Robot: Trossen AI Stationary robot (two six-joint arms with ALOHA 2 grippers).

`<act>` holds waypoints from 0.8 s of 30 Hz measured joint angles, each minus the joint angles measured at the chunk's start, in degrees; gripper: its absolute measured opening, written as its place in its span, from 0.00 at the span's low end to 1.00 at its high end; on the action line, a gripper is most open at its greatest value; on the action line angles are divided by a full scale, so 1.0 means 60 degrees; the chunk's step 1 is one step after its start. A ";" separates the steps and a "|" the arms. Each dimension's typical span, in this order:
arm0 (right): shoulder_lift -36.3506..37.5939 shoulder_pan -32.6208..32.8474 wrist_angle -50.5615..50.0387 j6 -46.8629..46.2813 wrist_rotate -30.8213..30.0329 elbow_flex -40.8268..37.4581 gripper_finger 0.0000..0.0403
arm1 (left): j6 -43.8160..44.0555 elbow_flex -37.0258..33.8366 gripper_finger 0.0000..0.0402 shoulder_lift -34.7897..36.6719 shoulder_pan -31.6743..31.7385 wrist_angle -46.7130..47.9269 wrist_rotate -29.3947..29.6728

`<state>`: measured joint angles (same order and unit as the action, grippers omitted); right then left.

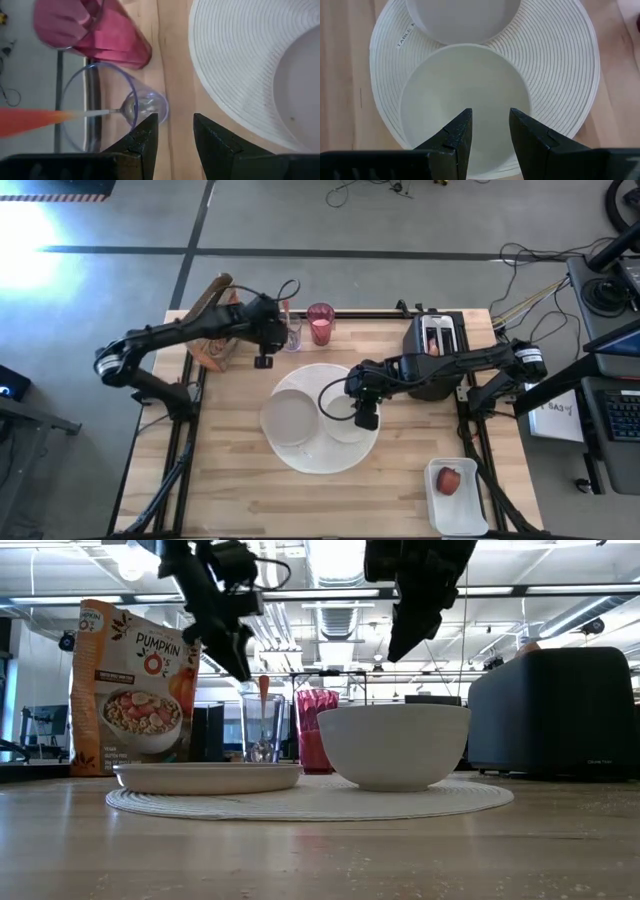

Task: Arrange a breakfast setting
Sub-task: Put the red cup on the white table mat to the top right of the gray plate

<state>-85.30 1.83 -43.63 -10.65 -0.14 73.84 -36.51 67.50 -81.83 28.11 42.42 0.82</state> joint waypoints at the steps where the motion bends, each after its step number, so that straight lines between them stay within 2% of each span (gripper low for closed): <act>1: 0.0000 0.0000 -0.0058 -0.0043 -0.0002 0.0000 0.30 | -0.0041 0.0092 0.27 -0.0162 -0.0011 -0.0001 -0.0008; 10: 0.0000 0.0000 -0.0380 -0.0040 -0.0108 0.0000 0.30 | -0.0579 0.1500 0.27 -0.1337 0.0071 -0.0726 -0.0312; 24: -0.0011 -0.0018 -0.0448 0.0033 -0.0488 0.0000 0.30 | -0.1807 0.3724 0.27 -0.3725 0.0430 -0.0756 -0.0497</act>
<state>-85.36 1.72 -46.32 -10.46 -3.07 73.84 -47.35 89.85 -104.18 30.69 37.89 -2.16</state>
